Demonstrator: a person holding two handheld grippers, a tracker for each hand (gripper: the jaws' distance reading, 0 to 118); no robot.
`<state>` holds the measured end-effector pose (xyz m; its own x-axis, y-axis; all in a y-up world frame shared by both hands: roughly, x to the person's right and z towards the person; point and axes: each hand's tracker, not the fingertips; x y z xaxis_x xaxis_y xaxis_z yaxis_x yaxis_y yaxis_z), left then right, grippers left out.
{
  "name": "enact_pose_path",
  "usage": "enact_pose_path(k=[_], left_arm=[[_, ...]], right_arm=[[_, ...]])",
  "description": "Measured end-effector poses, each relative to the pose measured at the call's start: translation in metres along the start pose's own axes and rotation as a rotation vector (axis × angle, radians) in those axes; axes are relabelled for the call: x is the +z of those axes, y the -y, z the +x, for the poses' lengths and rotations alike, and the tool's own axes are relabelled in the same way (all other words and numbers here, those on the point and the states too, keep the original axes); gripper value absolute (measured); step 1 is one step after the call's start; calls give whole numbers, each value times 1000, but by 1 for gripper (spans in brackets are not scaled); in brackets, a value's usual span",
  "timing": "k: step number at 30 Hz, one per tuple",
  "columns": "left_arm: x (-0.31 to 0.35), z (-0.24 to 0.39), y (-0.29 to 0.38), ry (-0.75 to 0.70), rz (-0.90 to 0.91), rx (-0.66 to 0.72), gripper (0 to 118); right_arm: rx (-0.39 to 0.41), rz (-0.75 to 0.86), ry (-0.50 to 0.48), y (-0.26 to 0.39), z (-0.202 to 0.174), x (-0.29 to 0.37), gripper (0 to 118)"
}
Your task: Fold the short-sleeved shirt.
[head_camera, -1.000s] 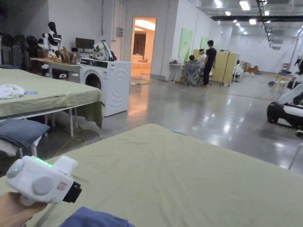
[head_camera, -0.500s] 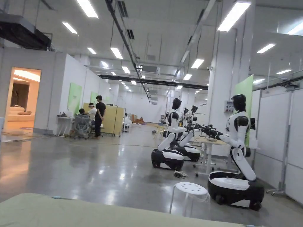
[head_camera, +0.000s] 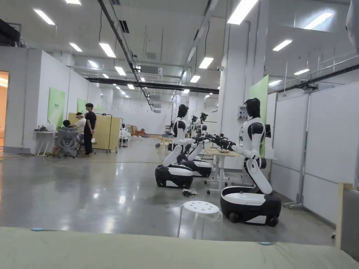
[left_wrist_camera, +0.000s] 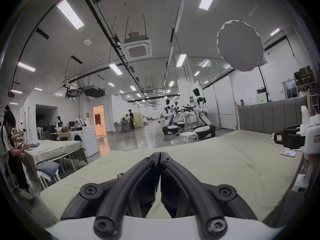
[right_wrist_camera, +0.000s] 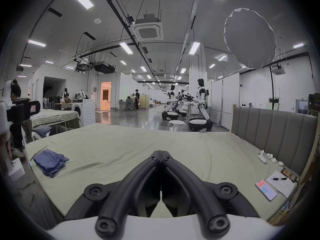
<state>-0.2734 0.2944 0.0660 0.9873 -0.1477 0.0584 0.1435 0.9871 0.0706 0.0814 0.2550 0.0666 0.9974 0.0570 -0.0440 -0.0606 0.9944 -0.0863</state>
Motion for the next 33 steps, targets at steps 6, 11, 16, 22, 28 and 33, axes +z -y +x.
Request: enact_pose_path(k=[6, 11, 16, 22, 28, 33], left_arm=[[0, 0, -4, 10, -10, 47, 3], [-1, 5, -1, 37, -26, 43, 20], [1, 4, 6, 26, 0, 81, 52], [9, 7, 8, 29, 22, 83, 53], [10, 3, 9, 39, 21, 116, 53], [10, 2, 4, 25, 4, 114, 53]], right_arm=[[-11, 13, 13, -1, 0, 4, 0], [-33, 6, 10, 0, 1, 3, 1], [-54, 34, -10, -1, 1, 6, 67], [-81, 57, -34, -1, -1, 6, 115], [-87, 61, -49, -3, -7, 7, 118], [-100, 37, -46, -3, -7, 4, 118]])
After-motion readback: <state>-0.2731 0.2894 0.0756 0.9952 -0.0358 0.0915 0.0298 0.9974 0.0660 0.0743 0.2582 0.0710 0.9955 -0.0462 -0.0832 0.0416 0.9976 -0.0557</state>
